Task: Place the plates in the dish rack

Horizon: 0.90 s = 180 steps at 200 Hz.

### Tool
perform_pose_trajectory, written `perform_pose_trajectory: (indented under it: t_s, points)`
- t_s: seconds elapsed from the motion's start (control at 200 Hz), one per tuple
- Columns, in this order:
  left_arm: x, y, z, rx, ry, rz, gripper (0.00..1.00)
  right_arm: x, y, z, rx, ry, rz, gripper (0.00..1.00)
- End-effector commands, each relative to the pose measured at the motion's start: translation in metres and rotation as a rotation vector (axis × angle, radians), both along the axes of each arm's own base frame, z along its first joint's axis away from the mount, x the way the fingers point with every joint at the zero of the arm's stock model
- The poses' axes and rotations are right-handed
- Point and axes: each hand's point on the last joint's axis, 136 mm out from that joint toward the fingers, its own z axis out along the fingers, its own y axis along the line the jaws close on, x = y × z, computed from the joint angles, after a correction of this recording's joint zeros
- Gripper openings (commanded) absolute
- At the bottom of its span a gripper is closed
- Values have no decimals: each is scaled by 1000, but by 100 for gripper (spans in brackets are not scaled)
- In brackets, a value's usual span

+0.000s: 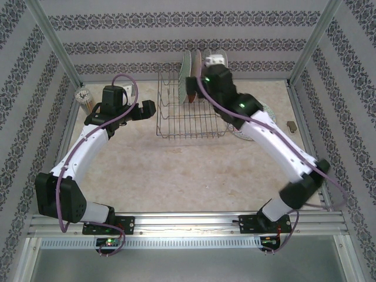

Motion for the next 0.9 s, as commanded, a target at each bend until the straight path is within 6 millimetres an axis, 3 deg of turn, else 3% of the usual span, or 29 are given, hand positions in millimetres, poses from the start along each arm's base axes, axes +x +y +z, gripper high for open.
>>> perform_pose_trajectory:
  t_s: [0.0, 0.16, 0.3, 0.475, 0.659, 0.894]
  points:
    - [-4, -4, 18, 14, -68, -8, 100, -19, -41, -27, 233, 83, -79, 92]
    - [-19, -20, 27, 184, -131, -53, 100, -52, -93, -74, 422, 226, -197, 93]
    - [-38, -54, 30, 283, -185, -135, 100, -76, -135, -115, 587, 325, -295, 96]
    - [-63, -105, 33, 219, -179, -251, 100, -98, -184, -150, 740, 375, -457, 94]
    - [-89, -158, 33, 83, -182, -336, 100, -102, -202, -187, 849, 454, -521, 93]
    - [-101, -212, 22, -10, -143, -442, 100, -90, -215, -208, 796, 463, -543, 93]
